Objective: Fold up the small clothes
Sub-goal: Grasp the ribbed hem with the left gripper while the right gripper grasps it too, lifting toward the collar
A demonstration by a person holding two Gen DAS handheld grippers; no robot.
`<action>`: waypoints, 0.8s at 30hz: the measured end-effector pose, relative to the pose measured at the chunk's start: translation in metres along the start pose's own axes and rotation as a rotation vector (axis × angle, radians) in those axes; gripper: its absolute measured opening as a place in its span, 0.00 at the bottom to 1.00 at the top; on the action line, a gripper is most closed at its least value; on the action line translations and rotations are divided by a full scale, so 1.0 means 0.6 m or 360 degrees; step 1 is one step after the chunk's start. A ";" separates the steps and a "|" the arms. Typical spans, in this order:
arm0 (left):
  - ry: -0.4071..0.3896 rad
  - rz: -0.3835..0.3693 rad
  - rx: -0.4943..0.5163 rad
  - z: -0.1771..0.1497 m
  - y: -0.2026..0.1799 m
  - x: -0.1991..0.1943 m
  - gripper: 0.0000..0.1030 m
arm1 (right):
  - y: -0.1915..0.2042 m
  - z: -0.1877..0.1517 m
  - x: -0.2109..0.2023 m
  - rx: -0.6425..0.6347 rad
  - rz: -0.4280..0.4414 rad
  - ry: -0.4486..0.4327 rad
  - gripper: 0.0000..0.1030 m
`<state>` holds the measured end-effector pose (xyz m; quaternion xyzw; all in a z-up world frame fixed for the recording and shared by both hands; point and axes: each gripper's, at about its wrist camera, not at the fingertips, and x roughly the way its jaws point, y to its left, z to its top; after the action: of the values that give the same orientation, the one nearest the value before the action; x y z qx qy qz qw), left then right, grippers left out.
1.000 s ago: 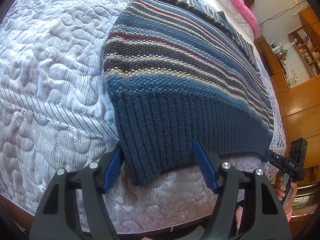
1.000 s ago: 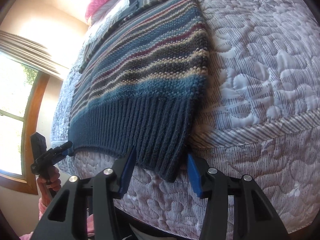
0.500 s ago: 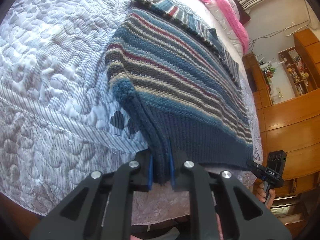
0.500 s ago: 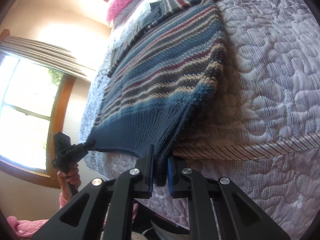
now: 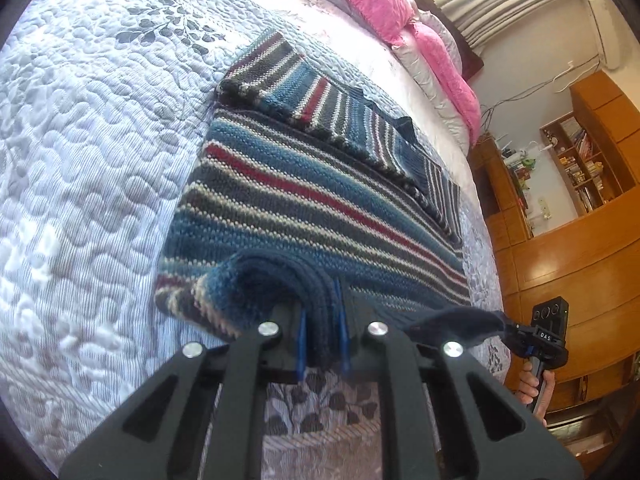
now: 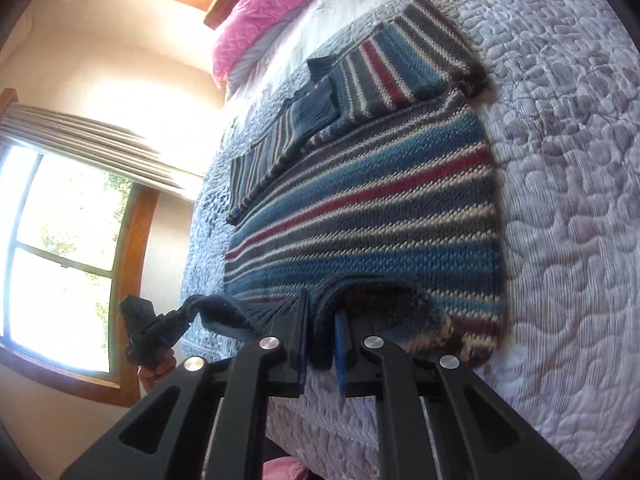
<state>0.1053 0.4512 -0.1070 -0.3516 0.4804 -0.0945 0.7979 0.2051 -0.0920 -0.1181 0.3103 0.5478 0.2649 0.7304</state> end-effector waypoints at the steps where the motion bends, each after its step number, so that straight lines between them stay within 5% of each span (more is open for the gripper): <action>1: 0.0004 -0.0007 -0.0023 0.013 0.007 0.011 0.11 | -0.010 0.015 0.009 0.0024 -0.0016 0.0007 0.10; 9: 0.0115 0.0013 -0.0216 0.079 0.056 0.114 0.16 | -0.077 0.091 0.092 0.0151 -0.0120 0.0134 0.12; 11: 0.0132 -0.0037 -0.0249 0.086 0.060 0.118 0.24 | -0.082 0.095 0.092 0.0145 -0.0088 0.0158 0.16; 14: 0.0098 -0.0115 -0.0308 0.097 0.065 0.100 0.59 | -0.086 0.099 0.074 0.0126 -0.0043 0.0165 0.21; 15: 0.0048 -0.0100 -0.0311 0.102 0.066 0.085 0.68 | -0.089 0.100 0.065 0.0126 -0.0018 0.0160 0.34; 17: -0.0022 -0.0062 -0.0293 0.113 0.070 0.056 0.68 | -0.095 0.101 0.035 0.0113 -0.0112 0.0085 0.59; 20: -0.0073 0.0019 -0.0206 0.125 0.071 0.026 0.68 | -0.106 0.102 -0.009 0.0113 -0.0136 0.0007 0.59; 24: -0.0010 0.0178 0.0109 0.130 0.039 0.035 0.68 | -0.065 0.104 -0.024 -0.0119 -0.0216 0.0017 0.60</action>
<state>0.1770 0.4949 -0.1142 -0.2972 0.4932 -0.0649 0.8150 0.2633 -0.1388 -0.1252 0.2436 0.5611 0.2367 0.7548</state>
